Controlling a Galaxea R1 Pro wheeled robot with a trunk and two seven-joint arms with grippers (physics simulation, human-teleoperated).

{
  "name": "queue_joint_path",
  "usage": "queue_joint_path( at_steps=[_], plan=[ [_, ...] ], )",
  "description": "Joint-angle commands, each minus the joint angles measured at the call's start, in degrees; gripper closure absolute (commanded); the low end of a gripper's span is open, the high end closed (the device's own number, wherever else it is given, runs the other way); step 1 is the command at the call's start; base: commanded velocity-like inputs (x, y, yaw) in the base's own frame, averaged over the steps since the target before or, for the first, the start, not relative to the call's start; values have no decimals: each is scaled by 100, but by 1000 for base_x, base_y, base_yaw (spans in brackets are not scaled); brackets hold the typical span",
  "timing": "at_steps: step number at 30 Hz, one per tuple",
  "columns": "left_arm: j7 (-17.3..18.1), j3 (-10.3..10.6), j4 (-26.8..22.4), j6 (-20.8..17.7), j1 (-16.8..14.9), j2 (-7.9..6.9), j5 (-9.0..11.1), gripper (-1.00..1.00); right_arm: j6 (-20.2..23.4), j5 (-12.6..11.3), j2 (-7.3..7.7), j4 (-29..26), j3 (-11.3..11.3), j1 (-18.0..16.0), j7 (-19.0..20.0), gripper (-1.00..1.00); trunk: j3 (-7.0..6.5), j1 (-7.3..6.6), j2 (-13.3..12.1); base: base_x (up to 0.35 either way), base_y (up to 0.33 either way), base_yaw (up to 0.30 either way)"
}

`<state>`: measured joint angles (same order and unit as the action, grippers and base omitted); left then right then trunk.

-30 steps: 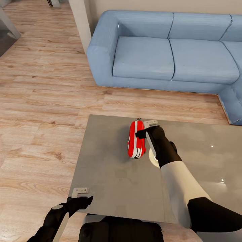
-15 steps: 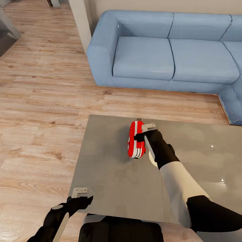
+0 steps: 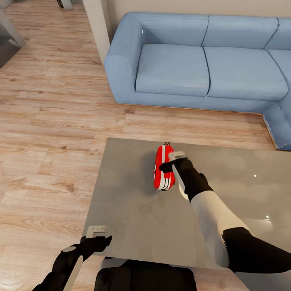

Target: Turn on the radio receiver that's on the table in the living room.

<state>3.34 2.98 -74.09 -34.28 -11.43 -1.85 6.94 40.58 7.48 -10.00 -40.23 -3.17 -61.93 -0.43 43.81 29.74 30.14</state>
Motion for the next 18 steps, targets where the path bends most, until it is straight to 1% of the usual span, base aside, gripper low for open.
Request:
queue_joint_path(
  at_steps=[1,6,9,12,18],
  plan=[
    [0,0,0,0,0,0,0,-100,-9,-11,0,43,-2,-2,-1,-100,0,0,0,0,0,0],
    [0,1,0,0,0,0,0,-100,-16,-17,0,76,0,-3,-1,-100,0,0,0,0,0,0],
    [0,1,0,0,0,0,0,-100,-50,-24,0,186,3,-3,-1,-100,0,0,0,0,0,0],
    [0,1,0,0,0,0,0,-100,-231,-26,0,359,8,-4,-1,-100,0,0,0,0,0,0],
    [-4,1,0,0,0,0,0,-100,-306,-27,0,429,13,-4,-1,-100,0,0,0,0,0,0]
  ],
)
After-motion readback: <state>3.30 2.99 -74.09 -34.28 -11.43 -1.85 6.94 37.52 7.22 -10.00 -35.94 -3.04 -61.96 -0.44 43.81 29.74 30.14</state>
